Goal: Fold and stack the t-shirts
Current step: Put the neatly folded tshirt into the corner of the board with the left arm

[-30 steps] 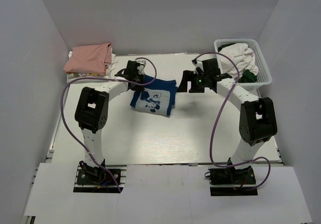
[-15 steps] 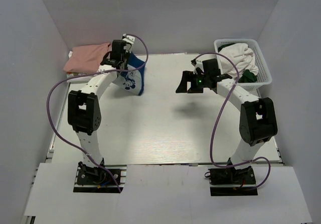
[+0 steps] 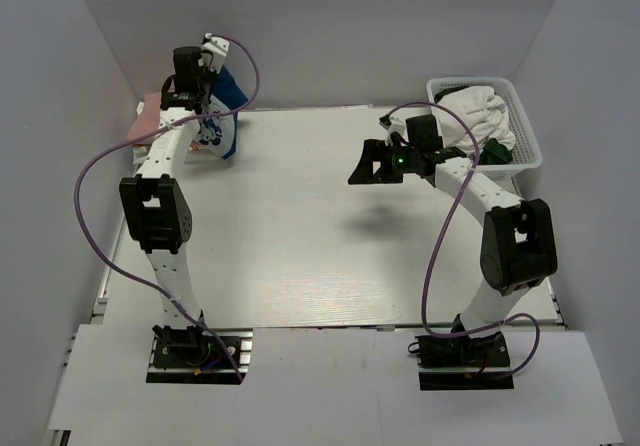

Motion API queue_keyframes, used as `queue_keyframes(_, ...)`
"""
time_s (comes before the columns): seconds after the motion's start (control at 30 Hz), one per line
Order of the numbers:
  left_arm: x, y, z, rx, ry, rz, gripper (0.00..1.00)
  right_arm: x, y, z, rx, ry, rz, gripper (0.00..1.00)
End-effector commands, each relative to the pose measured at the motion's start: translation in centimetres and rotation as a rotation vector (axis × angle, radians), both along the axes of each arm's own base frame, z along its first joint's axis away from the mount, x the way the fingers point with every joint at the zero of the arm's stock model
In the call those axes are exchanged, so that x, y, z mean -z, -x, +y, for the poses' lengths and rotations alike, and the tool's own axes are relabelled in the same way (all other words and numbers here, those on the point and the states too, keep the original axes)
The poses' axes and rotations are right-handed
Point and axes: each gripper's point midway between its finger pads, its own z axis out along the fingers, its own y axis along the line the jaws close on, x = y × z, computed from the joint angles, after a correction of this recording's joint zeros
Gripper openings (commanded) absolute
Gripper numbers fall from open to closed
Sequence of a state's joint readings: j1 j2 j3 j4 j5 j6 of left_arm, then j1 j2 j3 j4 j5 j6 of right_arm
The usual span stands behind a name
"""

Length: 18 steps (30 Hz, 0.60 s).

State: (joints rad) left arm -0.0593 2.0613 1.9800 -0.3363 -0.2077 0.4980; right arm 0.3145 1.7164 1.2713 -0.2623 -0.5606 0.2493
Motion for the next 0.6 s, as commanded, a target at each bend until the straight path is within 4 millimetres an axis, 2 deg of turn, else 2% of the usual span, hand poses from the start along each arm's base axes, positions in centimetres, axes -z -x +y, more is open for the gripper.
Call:
queue_keyframes(0.0, -5.1, -0.9, 1.1, 0.035, 0.002, -0.112, 0.00, -2.2, 0.1, 0.0, -0.029, -0.022, -0.059, 0.91)
queue_keyframes(0.03, -6.0, -0.9, 2.0, 0.017, 0.009, -0.134, 0.00, -2.4, 0.2, 0.1, -0.030, -0.024, -0.061, 0.91)
queue_keyframes(0.07, -5.8, -1.2, 1.8, 0.031, 0.014, -0.126, 0.00, -2.3, 0.0, 0.1, -0.031, -0.021, -0.063, 0.91)
queue_keyframes(0.13, -6.2, -1.5, 3.2, 0.011, 0.025, -0.140, 0.00, -2.4, 0.0, 0.1, -0.029, -0.020, -0.061, 0.91)
queue_keyframes(0.17, -6.4, -1.7, 3.0, 0.021, 0.028, -0.152, 0.00, -2.6, -0.2, 0.1, -0.027, -0.018, -0.068, 0.91)
queue_keyframes(0.33, -5.5, -2.1, 7.2, -0.045, 0.046, -0.160, 0.00, -1.9, -0.7, 0.3, -0.022, -0.015, -0.050, 0.91)
queue_keyframes(0.4, -4.8, -2.3, 7.6, -0.047, 0.058, -0.151, 0.00, -1.7, -1.0, 0.4, -0.021, -0.017, -0.039, 0.91)
queue_keyframes(0.43, -3.8, -2.8, 8.7, -0.062, 0.057, -0.148, 0.00, -2.0, -1.3, 0.6, -0.026, -0.023, -0.046, 0.91)
queue_keyframes(0.47, -3.7, -2.7, 9.5, -0.079, 0.066, -0.150, 0.00, -1.8, -1.2, 0.7, -0.027, -0.025, -0.032, 0.91)
queue_keyframes(0.5, -3.3, -3.1, 9.3, -0.066, 0.070, -0.146, 0.00, -1.8, -1.5, 0.8, -0.026, -0.026, -0.033, 0.91)
queue_keyframes(0.57, -4.0, -3.5, 10.8, -0.084, 0.081, -0.181, 0.00, -1.7, -1.5, 0.9, -0.028, -0.027, -0.028, 0.91)
